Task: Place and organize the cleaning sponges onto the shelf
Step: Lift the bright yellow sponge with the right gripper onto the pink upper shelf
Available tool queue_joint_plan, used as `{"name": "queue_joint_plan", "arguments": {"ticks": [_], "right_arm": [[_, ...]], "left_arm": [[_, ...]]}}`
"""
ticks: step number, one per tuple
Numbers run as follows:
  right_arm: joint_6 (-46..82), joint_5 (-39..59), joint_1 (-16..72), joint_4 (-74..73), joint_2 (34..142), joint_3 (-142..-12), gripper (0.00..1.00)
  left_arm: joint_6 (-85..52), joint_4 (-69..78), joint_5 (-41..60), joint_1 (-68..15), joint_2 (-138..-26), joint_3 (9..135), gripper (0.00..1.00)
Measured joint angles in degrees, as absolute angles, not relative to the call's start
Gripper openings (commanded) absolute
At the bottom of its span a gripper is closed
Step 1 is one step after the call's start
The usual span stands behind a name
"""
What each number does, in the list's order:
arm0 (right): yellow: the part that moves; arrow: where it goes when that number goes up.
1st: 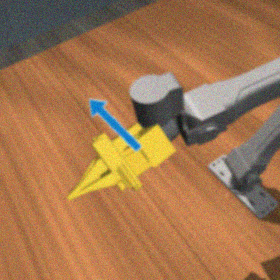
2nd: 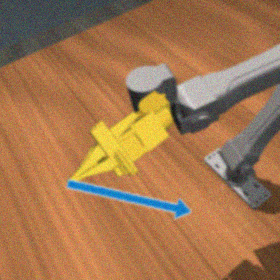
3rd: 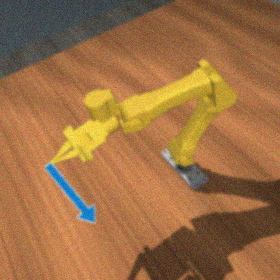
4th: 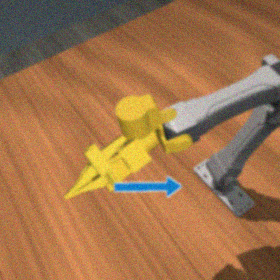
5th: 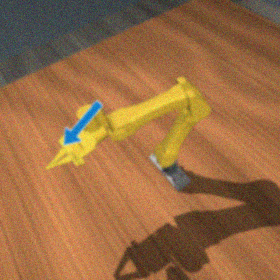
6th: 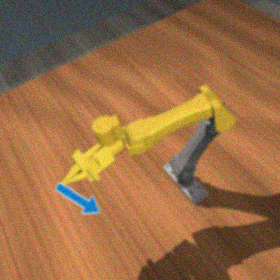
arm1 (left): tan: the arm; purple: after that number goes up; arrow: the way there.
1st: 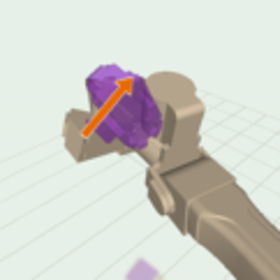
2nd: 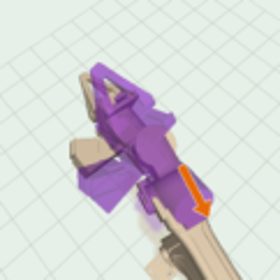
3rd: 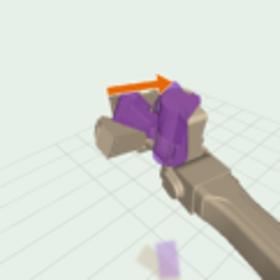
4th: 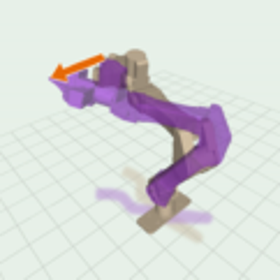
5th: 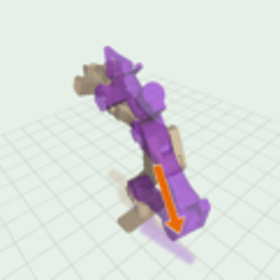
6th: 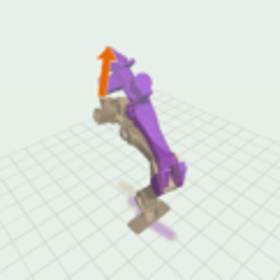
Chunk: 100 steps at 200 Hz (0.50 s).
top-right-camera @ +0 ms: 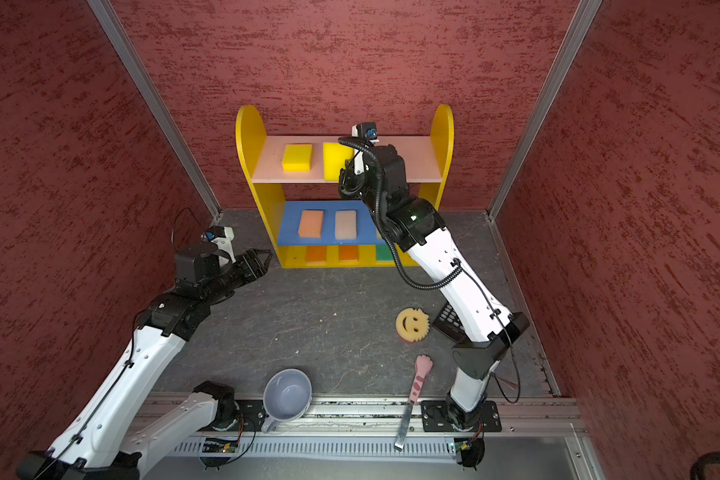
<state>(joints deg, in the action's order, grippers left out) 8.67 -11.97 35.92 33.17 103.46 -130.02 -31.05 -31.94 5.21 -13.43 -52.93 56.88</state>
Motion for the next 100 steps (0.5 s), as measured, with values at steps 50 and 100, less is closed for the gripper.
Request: {"name": "queue_joint_plan", "arguments": {"ticks": [50, 100], "right_arm": [[8.4, -8.8, 32.7, 39.6, 117.6, -147.2, 0.0], [9.9, -3.9, 30.1, 40.9, 120.1, -148.6, 0.0]], "left_arm": [[-31.1, -32.2, 5.2, -13.2, -54.8, 56.9, 0.68], [-31.2, -32.2, 5.3, -13.1, -57.8, 56.9, 0.68]]}}
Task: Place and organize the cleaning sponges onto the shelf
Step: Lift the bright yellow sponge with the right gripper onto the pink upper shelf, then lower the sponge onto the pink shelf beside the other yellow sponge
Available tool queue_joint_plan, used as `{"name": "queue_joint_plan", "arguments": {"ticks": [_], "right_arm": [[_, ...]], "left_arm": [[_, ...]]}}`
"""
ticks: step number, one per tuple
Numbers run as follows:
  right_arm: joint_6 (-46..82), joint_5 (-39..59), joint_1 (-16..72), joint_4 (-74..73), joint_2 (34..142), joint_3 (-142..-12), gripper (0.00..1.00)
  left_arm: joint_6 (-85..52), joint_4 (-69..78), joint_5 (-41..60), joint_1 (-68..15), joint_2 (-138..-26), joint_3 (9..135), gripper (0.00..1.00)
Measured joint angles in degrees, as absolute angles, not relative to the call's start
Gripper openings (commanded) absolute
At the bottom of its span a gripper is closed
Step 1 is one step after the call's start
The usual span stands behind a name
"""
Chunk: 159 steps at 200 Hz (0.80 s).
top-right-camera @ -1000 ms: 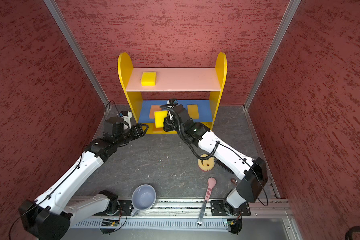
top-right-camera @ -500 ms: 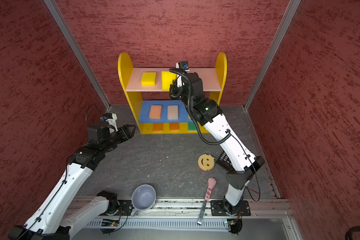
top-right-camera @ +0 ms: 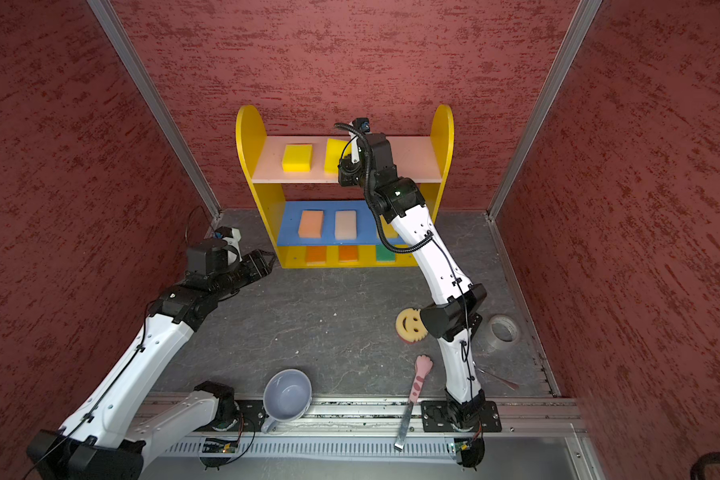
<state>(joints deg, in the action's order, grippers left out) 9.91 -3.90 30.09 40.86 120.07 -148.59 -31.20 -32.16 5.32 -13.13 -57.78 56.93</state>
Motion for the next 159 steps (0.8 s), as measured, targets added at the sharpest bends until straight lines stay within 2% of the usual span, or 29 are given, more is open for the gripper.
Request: {"name": "queue_joint_plan", "arguments": {"ticks": [159], "right_arm": [[9.2, -1.2, 28.2, 42.1, 119.3, -147.7, 0.0]], "left_arm": [[-31.7, -32.1, 5.9, -13.1, -59.9, 56.9, 0.68]]}}
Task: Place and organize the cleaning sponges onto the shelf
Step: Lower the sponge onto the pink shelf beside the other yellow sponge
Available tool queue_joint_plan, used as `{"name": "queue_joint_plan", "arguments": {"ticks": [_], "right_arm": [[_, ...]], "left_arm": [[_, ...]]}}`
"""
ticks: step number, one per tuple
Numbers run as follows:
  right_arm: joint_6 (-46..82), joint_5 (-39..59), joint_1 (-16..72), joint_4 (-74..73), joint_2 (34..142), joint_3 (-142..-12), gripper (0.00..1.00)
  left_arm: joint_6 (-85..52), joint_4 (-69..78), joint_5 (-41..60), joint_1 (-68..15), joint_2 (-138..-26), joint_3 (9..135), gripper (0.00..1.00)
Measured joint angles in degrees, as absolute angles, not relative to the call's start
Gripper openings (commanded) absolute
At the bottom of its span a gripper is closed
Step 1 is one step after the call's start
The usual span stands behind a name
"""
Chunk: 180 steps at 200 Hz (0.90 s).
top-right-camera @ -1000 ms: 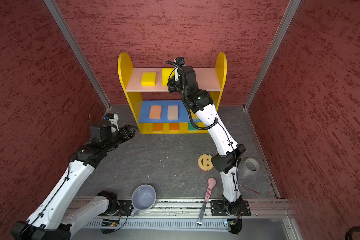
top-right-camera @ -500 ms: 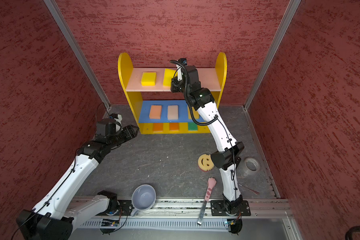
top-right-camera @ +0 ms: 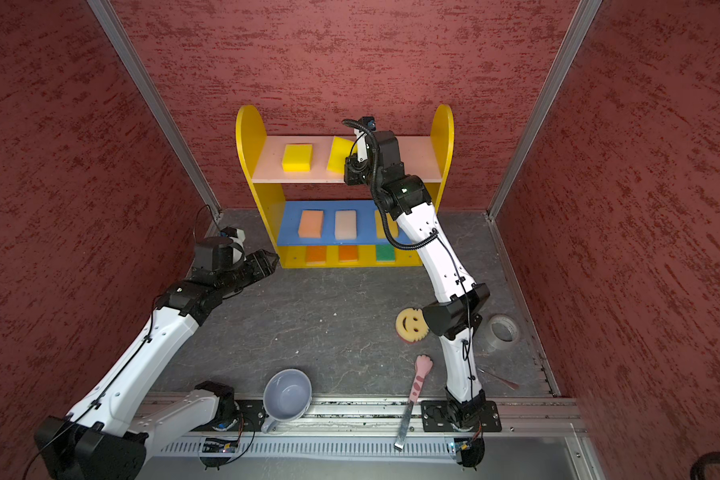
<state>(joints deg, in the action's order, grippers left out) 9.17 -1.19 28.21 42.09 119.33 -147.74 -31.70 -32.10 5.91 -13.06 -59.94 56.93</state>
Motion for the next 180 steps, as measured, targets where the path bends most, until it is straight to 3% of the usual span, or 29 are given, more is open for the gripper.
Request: {"name": "queue_joint_plan", "arguments": {"ticks": [69, 180], "right_arm": [[9.3, -0.6, 27.9, 41.1, 114.6, -143.3, 0.0], [10.9, 0.4, 27.9, 40.2, 115.6, -143.1, 0.02]], "left_arm": [[-32.7, -32.1, 6.2, -13.1, -59.9, 56.9, 0.68], [-32.8, -32.1, 6.6, -13.1, -60.0, 56.9, 0.68]]}}
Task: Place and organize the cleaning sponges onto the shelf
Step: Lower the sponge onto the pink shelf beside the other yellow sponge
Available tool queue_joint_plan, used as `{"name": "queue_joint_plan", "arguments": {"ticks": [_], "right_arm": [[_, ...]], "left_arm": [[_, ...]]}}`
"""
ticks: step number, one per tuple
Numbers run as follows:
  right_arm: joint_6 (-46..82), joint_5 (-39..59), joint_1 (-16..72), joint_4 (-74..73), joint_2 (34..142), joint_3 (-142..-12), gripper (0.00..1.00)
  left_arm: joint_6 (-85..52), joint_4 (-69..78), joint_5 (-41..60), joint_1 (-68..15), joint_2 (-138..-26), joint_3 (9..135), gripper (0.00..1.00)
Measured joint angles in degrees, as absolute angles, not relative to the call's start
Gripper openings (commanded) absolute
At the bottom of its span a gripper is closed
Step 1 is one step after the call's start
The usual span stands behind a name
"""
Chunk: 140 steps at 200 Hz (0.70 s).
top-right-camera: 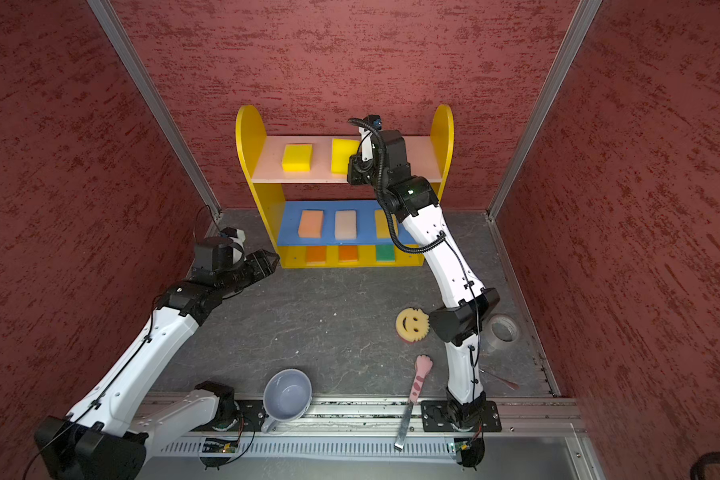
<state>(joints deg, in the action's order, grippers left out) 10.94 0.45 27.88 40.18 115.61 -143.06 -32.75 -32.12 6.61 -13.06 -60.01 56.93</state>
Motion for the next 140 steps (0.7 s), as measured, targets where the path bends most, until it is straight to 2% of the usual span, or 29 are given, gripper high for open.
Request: {"name": "queue_joint_plan", "arguments": {"ticks": [40, 72, 93, 140], "right_arm": [[10.9, 0.2, 27.7, 40.1, 116.2, -143.1, 0.07], [10.9, -0.2, 27.5, 39.4, 116.3, -142.1, 0.18], [11.0, -0.7, 27.5, 37.9, 116.3, -140.2, 0.32], [10.9, -1.7, 27.5, 33.5, 114.6, -135.9, 0.46]], "left_arm": [[-32.8, -32.0, 7.0, -13.1, -60.9, 56.9, 0.68], [-32.8, -31.9, 7.4, -13.0, -62.0, 56.9, 0.68], [-32.8, -31.9, 7.5, -13.0, -62.1, 56.9, 0.68], [-33.4, -31.6, 7.6, -13.0, -62.0, 56.9, 0.69]]}}
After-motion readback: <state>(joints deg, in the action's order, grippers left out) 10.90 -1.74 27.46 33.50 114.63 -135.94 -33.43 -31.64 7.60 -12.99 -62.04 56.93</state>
